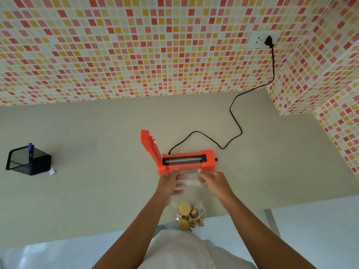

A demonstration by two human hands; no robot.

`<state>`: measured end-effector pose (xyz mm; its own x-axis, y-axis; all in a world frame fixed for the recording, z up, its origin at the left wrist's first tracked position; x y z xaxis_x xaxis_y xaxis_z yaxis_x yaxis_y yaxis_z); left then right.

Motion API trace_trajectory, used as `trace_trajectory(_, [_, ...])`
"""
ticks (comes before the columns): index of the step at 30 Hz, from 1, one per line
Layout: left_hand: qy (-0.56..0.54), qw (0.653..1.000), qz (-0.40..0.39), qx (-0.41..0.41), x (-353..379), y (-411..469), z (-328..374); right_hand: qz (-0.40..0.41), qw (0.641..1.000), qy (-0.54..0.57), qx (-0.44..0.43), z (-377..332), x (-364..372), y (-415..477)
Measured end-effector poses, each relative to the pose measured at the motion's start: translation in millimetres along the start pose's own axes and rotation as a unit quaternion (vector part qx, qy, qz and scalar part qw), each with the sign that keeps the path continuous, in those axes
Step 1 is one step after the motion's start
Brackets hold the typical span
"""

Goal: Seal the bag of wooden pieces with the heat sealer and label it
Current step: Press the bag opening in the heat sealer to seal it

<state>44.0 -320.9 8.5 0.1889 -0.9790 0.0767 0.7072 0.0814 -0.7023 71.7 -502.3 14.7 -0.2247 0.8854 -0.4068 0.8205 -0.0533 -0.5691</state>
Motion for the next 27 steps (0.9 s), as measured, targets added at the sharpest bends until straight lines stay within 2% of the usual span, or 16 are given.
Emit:
trace_trajectory(2, [-0.003, 1.000, 0.005, 0.004, 0, -2, 2, -0.036, 0.997, 0.065, 0.007, -1, 6, -3])
trace_trajectory(7, [-0.011, 1.000, 0.012, 0.018, -1, -4, 11, -0.028, 0.992, 0.126, -0.001, -10, 4, -3])
trace_trajectory(27, [-0.031, 0.999, -0.002, 0.023, -4, -14, 24, -0.020, 0.980, 0.157, -0.120, -38, 0, -16])
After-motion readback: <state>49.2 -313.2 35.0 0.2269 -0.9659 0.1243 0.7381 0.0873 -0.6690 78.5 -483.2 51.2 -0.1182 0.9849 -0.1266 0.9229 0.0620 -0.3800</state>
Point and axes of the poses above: each hand's wrist, its own y-axis towards the middle knuckle, its own x-axis out of the palm, z = x × y, the point moved 4 cm from there along y, towards the middle knuckle, and after that the axes turned 2 degrees about x, right-handed, at the moved point
